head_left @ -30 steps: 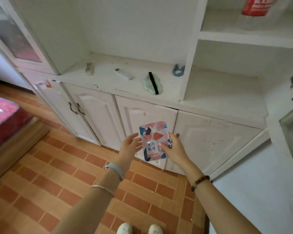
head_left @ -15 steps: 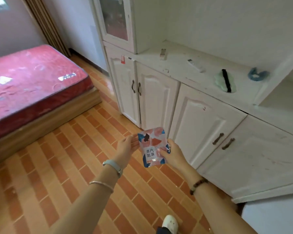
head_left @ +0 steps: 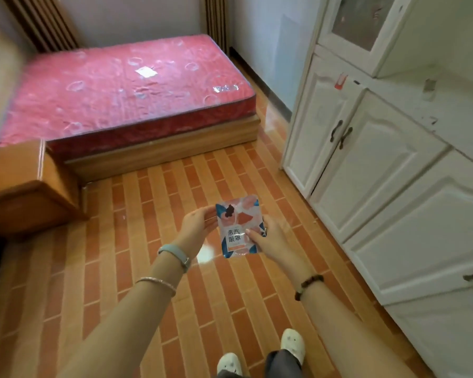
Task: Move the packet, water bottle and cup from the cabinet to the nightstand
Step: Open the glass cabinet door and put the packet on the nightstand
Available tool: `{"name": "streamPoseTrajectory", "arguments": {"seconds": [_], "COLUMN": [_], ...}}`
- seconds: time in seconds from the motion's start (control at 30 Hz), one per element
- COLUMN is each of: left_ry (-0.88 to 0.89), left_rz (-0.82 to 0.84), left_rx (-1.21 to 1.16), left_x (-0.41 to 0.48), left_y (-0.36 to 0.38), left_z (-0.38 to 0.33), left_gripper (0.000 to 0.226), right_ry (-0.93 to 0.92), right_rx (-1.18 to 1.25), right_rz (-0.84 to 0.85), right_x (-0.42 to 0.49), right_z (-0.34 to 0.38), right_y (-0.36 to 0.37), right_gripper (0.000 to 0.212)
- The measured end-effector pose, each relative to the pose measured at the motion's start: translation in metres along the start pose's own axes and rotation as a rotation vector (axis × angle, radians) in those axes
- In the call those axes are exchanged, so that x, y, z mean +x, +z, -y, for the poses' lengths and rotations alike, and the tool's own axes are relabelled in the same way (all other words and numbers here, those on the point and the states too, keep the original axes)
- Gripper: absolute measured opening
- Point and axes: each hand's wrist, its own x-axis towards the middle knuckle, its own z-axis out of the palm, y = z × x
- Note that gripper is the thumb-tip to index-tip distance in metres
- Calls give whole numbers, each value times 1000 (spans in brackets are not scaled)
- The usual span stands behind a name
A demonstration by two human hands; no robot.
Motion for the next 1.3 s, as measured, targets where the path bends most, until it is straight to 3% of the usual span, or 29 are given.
{"name": "streamPoseTrajectory", "arguments": {"seconds": [0.4, 0.8, 1.3], "left_ry": [85, 174, 199], "left_rz": [-355, -645, -795], "left_rx": [-245, -338, -403], "left_x": [-8, 43, 120], "left_y": [-182, -307, -440], "left_z": [-30, -96, -160], "left_gripper": [20, 23, 21], "right_ry": [-74, -182, -218], "right_rx": [-139, -220, -315], "right_rz": [343, 619, 790], "right_x": [60, 169, 277], "right_z": [64, 148, 221], "right_y": [181, 323, 470], "right_gripper": [22, 23, 24]}}
